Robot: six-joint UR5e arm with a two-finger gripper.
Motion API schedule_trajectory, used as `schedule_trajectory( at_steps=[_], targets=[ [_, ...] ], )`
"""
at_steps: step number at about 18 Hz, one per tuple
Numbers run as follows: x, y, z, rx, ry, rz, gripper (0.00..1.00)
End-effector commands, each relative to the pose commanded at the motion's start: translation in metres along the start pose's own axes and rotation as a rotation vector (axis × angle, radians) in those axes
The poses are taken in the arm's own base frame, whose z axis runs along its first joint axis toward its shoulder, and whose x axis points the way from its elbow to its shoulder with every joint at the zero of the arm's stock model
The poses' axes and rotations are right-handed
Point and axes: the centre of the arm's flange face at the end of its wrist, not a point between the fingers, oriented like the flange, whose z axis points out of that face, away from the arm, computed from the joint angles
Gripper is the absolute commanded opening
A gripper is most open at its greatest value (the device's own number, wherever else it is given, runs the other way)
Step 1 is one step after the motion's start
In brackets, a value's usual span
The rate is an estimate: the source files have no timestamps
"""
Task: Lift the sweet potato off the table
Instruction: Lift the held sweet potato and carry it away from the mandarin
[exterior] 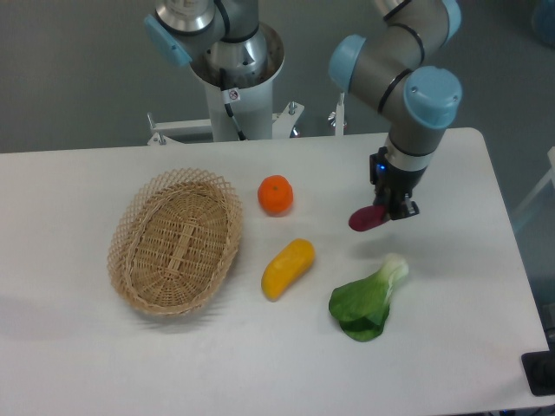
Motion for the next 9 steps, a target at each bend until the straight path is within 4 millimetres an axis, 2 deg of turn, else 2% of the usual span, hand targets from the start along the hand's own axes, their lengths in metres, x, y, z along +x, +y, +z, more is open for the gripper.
schedule_trajectory(
  at_steps=[4, 9],
  targets=[
    [-0.028, 0.009, -0.009, -0.004, -0.034, -0.133, 0.35],
    [-0.057, 0.016, -0.012, -0.003, -0.054, -0.25, 0.34]
  ],
)
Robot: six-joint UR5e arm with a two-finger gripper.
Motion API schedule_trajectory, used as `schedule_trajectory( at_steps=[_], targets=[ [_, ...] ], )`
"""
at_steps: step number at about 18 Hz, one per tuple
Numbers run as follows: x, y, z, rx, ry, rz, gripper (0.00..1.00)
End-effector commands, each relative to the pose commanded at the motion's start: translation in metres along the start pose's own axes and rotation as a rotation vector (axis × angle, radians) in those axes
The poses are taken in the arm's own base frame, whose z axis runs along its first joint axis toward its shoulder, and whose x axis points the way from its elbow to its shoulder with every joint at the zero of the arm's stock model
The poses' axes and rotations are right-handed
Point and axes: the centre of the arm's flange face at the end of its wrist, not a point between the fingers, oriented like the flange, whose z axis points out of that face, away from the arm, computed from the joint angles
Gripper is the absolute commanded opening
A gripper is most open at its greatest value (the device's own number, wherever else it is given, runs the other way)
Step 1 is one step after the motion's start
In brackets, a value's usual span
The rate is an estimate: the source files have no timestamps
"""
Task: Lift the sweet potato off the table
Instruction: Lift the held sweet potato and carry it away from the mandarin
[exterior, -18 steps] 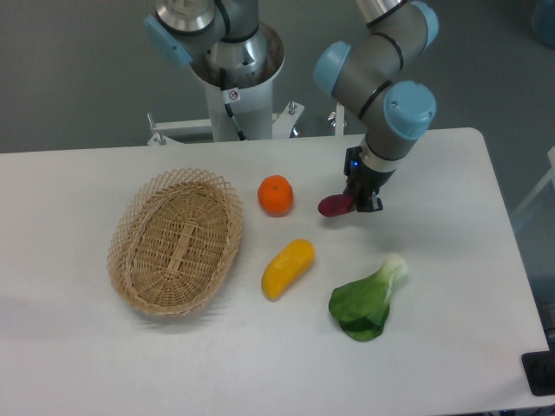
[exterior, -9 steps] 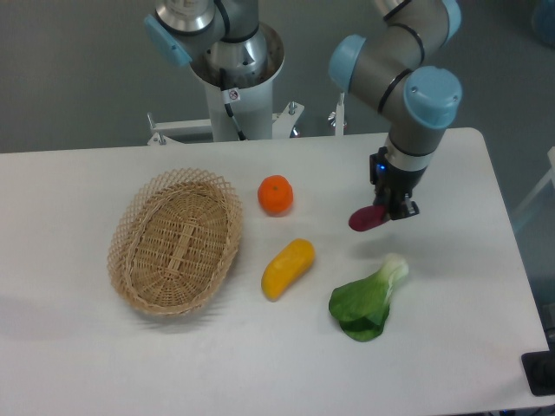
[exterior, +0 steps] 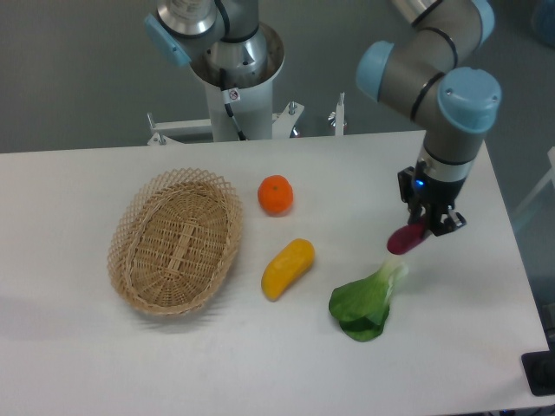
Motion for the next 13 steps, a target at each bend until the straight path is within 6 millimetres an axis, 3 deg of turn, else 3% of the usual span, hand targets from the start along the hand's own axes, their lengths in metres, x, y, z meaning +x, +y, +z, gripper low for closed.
schedule_trajectory(
  at_steps=[6, 13],
  targets=[
    [-0.034, 0.001, 0.007, 0.0, -0.006, -0.089, 0.34],
    [-0.048, 0.002, 0.008, -0.002, -0.021, -0.097, 0.34]
  ],
)
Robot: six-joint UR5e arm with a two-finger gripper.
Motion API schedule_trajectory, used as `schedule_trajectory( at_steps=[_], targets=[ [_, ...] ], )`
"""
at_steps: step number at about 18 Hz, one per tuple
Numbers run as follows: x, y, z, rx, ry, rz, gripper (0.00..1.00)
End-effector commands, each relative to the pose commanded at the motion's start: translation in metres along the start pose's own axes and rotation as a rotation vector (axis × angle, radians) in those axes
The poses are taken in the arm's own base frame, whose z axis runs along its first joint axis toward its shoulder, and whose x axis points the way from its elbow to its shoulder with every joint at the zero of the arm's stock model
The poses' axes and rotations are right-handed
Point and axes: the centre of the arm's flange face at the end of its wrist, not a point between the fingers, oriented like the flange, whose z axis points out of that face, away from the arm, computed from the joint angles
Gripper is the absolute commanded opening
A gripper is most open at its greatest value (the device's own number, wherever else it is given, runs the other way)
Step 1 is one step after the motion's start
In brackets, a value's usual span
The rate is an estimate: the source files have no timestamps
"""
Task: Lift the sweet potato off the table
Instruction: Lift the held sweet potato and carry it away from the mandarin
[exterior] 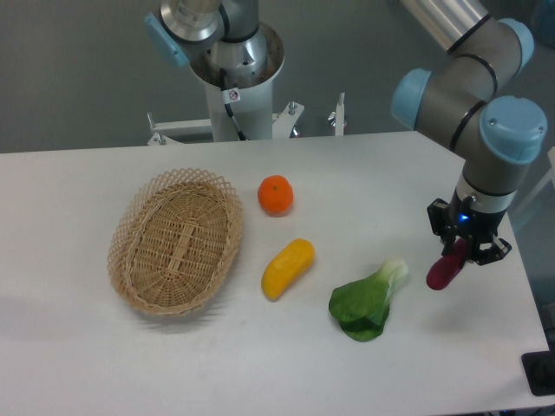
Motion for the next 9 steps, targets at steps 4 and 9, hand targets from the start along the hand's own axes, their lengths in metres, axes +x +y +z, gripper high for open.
schedule_trajectory(
  at_steps=[4, 9],
  targets=[
    [-0.0011, -0.0005, -0.0004, 0.005, -0.003, 0.0, 0.34],
    [-0.0012, -0.0001, 0.0009, 0.002, -0.005, 0.002, 0.35]
  ],
)
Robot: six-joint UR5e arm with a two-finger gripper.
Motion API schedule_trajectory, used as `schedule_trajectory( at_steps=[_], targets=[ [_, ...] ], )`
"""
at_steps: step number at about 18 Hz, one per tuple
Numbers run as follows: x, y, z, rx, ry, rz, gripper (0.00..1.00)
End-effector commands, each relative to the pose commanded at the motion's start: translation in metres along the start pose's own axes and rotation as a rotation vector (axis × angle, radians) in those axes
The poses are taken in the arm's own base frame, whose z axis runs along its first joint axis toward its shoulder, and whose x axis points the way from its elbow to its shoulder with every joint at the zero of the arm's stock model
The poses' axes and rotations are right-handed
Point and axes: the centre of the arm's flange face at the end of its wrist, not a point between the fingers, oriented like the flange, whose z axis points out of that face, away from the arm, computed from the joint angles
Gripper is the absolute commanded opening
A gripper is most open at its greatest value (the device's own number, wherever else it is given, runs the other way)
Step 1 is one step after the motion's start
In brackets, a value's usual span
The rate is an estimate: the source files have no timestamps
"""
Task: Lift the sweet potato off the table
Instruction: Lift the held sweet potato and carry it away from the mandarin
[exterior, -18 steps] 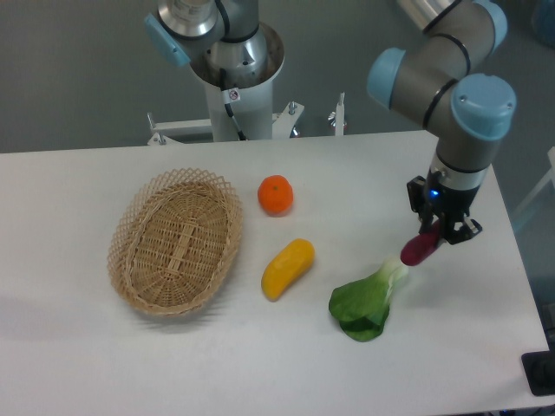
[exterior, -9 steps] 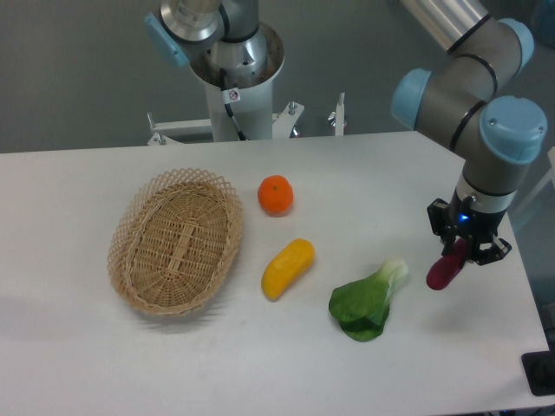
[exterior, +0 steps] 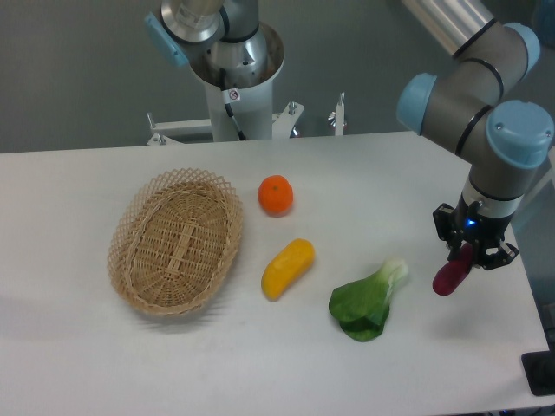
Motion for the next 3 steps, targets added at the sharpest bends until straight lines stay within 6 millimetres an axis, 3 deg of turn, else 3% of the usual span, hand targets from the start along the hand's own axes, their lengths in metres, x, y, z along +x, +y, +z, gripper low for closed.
schedule_trajectory(
  at_steps=[3],
  targets=[
    [0.0003, 0.0003, 0.0005, -0.003, 0.0, -0.002, 0.35]
  ],
)
